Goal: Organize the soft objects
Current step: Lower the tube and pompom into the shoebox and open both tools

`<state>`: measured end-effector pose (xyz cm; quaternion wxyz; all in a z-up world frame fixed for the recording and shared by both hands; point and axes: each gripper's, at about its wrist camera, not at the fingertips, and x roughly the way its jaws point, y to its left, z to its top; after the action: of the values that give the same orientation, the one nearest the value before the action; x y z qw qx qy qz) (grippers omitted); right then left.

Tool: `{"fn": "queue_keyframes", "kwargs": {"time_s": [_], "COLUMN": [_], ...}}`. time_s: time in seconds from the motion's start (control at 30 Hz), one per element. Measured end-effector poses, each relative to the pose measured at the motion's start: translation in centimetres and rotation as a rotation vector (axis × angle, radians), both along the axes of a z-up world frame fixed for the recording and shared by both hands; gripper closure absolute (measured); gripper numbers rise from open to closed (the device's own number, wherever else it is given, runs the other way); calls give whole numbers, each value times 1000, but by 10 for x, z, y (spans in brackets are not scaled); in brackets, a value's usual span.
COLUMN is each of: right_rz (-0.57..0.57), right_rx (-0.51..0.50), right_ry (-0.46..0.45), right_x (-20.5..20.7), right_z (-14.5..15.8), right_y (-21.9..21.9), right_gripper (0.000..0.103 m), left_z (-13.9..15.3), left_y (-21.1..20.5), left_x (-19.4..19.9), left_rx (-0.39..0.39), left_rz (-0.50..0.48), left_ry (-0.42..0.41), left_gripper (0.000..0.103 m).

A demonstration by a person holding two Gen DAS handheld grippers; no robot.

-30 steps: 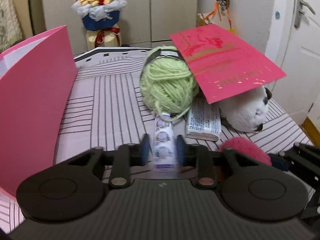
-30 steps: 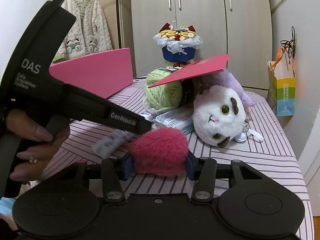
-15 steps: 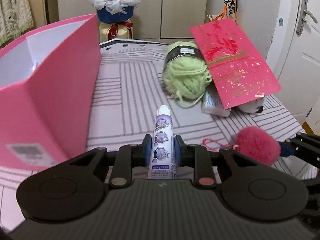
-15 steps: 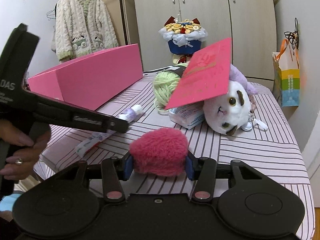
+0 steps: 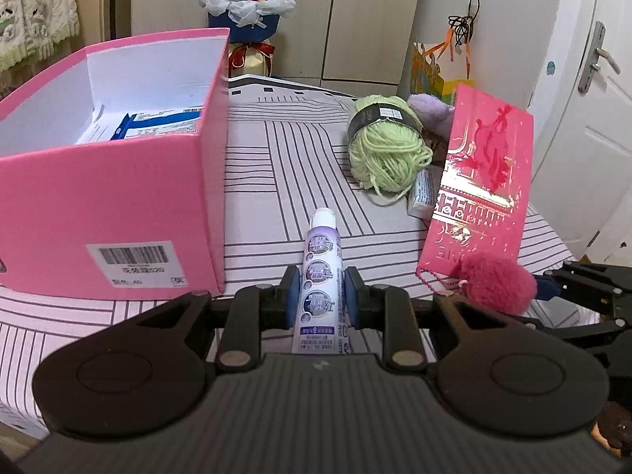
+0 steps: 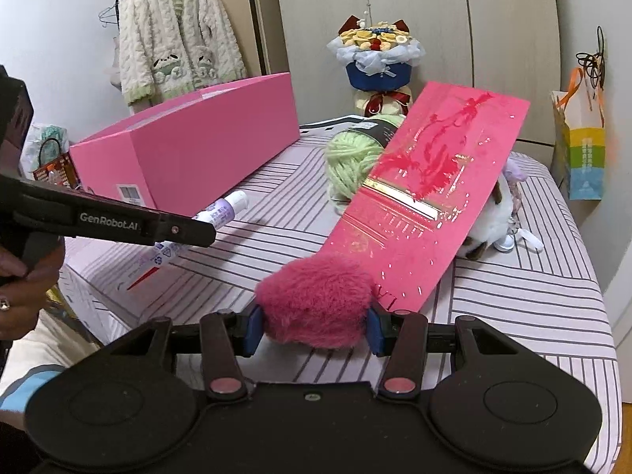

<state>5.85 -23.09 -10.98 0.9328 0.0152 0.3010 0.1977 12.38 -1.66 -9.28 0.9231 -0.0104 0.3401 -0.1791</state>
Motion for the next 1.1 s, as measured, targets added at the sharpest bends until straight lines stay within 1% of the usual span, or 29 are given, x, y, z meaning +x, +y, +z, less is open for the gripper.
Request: {"fn": "queue_keyframes", "kwargs": {"time_s": [0.17,0.33,0.5,0.6,0.7,0.83,0.97,1.1], "right_rz": [39,78,141,187,244,302,366,412], "right_rx": [36,57,72,70,62,55,50,49], "right_ry": [22,98,184,220,223,214,193,163], "right_x": [-5,-5,-2,-2,-3,-5,-6,-3], "right_z": [13,24,36,45,57,74,89,100], "right_y": [1,2,9,17,29,44,59,79], "right_gripper": [48,48,48,48,48,48,48,48], "left_z": [8,13,20,24,29,40,54,64], "left_y": [6,15,27,38,51,66,82,100], "left_x": [-3,-9,-21,-28,-35,-45,-56,-63], "left_rx": [-27,-59,-83,-108,-130,-126,-111,-120], "left_rz": [-34,-66,-86,-75,-52,-36,-18,20], "left_ry": [28,91,124,137,132,119,75,42], "left_gripper": [80,80,80,80,80,80,80,80]}}
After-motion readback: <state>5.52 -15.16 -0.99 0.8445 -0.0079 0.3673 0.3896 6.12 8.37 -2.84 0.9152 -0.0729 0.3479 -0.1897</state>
